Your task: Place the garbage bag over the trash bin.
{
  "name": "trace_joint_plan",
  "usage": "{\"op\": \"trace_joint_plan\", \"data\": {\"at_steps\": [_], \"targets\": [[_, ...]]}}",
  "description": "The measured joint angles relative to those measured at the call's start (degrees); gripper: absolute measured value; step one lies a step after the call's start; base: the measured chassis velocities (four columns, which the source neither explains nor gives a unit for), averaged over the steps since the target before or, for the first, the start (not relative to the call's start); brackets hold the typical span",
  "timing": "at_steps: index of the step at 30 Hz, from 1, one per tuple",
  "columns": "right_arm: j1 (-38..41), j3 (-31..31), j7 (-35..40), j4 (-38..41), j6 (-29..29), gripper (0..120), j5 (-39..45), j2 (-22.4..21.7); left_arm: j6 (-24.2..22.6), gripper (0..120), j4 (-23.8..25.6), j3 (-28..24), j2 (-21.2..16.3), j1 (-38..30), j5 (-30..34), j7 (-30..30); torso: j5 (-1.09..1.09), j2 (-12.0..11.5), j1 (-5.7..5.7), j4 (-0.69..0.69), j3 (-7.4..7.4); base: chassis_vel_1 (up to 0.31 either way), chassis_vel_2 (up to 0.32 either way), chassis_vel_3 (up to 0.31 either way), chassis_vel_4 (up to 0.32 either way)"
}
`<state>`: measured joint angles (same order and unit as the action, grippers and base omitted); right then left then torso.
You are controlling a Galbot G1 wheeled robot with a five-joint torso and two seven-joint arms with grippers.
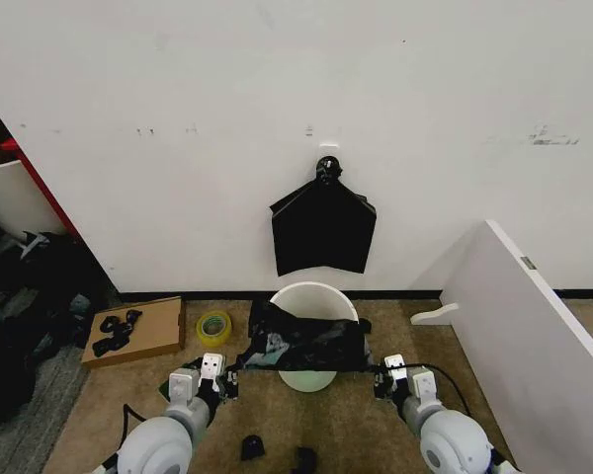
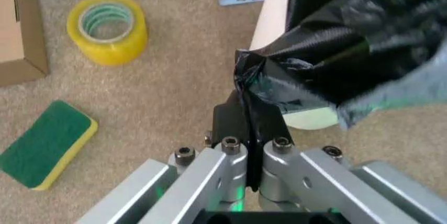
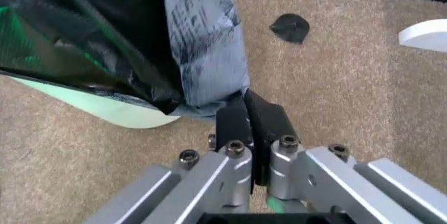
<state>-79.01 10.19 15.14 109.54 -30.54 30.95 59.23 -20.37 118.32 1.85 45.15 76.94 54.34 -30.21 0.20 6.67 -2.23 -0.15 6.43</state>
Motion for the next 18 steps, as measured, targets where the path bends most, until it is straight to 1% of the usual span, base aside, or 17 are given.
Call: {"op": "trace_joint_plan", "data": {"at_steps": [2, 6, 10, 13, 15, 16, 17, 18], "targets": [[0.5, -0.3, 0.1, -0.7, 0.1, 0, -0.3, 0.4, -0.1, 0, -1.1, -0.4, 0.7, -0.7, 0.0, -0.3, 0.0, 0.0, 0.0, 0.0, 0.0, 0.0, 0.0, 0.0, 0.0], [2.0, -0.7, 1.1, -2.6, 2.8, 0, -0.5, 1.8, 1.6, 0, -2.4, -0.2, 2.1, -1.7, 0.0, -0.3, 0.0, 0.0, 0.0, 0.0, 0.0, 0.0, 0.0, 0.0, 0.0], [1.8, -0.8, 1.0, -2.7, 3.9, 0, -0.5, 2.2, 2.5, 0, -2.1, 0.4, 2.5, -1.5, 0.0, -0.5, 0.0, 0.0, 0.0, 0.0, 0.0, 0.0, 0.0, 0.0, 0.0], [0.4, -0.6, 0.7, -1.1, 4.3, 0, -0.5, 2.1, 1.9, 0, -0.9, 1.3, 2.6, -0.7, 0.1, -1.3, 0.0, 0.0, 0.0, 0.0, 0.0, 0.0, 0.0, 0.0, 0.0], [-0.8, -0.3, 0.4, 0.1, 4.9, 7, -1.0, 1.8, 1.6, 7, -0.2, 2.0, 2.6, -0.1, 0.1, -1.8, 0.0, 0.0, 0.0, 0.0, 0.0, 0.0, 0.0, 0.0, 0.0], [-0.8, -0.3, 0.4, 0.1, 4.9, 7, -1.0, 1.8, 1.6, 7, -0.2, 2.0, 2.6, -0.1, 0.1, -1.8, 0.0, 0.0, 0.0, 0.0, 0.0, 0.0, 0.0, 0.0, 0.0], [-1.6, -0.2, 0.2, 0.7, 5.5, 11, -1.4, 1.5, 1.4, 13, 0.3, 2.4, 2.6, 0.3, 0.0, -2.2, 0.0, 0.0, 0.0, 0.0, 0.0, 0.0, 0.0, 0.0, 0.0], [-2.2, 0.0, -0.1, 1.2, 6.0, 15, -1.8, 1.3, 1.2, 16, 0.7, 2.6, 2.7, 0.5, -0.1, -2.5, 0.0, 0.0, 0.0, 0.0, 0.0, 0.0, 0.0, 0.0, 0.0]]}}
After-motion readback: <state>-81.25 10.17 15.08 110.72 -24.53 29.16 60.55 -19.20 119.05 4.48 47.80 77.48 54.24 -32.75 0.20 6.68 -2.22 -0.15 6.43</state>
